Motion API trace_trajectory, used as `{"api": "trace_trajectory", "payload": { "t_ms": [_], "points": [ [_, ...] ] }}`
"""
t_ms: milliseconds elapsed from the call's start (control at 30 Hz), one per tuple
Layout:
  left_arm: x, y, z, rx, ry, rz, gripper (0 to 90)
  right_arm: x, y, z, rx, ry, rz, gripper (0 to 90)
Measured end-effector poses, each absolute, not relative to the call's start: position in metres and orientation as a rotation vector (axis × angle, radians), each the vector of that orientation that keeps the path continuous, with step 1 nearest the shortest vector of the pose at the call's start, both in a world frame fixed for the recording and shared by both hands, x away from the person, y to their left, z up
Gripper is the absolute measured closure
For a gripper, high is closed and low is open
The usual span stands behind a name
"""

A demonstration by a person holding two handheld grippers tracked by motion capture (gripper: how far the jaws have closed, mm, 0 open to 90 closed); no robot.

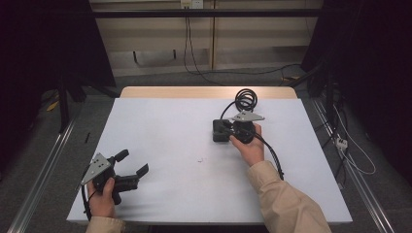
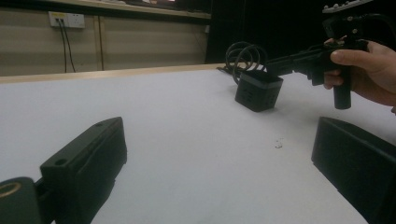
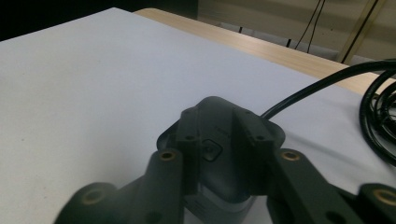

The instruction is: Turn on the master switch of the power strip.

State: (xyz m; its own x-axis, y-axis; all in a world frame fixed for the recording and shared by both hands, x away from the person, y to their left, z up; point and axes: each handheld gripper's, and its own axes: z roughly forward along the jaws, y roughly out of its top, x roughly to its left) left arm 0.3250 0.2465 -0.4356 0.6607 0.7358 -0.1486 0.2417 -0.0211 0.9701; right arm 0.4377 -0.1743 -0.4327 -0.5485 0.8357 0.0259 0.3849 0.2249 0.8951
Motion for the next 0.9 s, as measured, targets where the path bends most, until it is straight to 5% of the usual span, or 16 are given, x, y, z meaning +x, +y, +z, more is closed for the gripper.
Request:
{"api": "trace_trajectory", "payload": {
  "t_ms": [300,900],
  "points": [
    [0.324,0.245,-0.436,1.586,0.828,0.471,3.0,0.434,-0.174,-0.430,1.173,2.052,1.300,35.0],
    [0.326,0.244,-0.436,1.586,0.826,0.471,3.0,0.402,-0.181,-0.427,1.141,2.087,1.293,15.6]
  ]
}}
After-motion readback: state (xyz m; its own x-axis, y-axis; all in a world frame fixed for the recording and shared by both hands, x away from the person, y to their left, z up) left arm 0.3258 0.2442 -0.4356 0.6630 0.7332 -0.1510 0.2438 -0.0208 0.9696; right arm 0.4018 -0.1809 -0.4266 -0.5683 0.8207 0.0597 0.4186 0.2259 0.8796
